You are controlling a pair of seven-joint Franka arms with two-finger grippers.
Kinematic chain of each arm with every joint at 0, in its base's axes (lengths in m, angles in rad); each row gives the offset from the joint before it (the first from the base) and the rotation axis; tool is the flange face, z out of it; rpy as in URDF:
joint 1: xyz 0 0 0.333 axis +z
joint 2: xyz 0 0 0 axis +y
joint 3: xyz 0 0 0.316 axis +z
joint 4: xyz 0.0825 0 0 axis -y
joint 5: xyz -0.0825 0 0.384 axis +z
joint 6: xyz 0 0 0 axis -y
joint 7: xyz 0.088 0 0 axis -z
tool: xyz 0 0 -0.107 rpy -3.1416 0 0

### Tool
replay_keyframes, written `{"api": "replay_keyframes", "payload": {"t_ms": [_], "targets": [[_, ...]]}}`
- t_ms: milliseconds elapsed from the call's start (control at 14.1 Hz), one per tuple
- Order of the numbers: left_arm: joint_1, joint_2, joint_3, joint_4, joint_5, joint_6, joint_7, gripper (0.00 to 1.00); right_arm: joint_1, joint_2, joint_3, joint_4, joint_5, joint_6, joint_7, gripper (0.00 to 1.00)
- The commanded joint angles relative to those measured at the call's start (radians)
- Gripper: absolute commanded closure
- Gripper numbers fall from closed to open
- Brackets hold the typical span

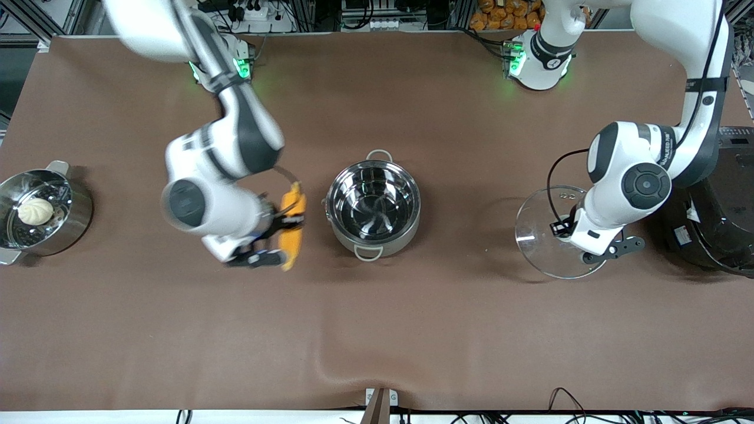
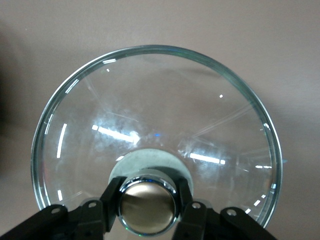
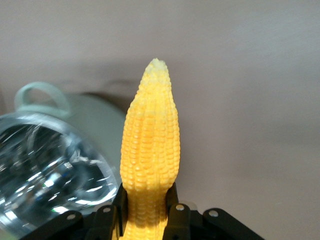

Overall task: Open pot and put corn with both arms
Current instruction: 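Lower the corn into the pot while the left gripper sets the lid down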

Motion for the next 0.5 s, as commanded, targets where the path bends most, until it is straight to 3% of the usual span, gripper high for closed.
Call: {"api": "replay_keyframes", "payload": {"t_ms": [0,142,426], "targets": [[0.008,-0.044,-0.015,-0.142,0.025,0.147,0.009,1.0,0.118,0.017,-0.02,0.028,-0.023,0.007,0.08,1.0],[0.01,-0.025,-0.013,-0.196,0.025,0.252,0.009,1.0,0.175,0.025,-0.017,0.028,-0.075,0.024,0.128,1.0],[0.019,0.024,-0.013,-0.224,0.025,0.373,0.011,1.0,0.23,0.061,-0.019,0.029,-0.08,0.078,0.127,1.0]]}}
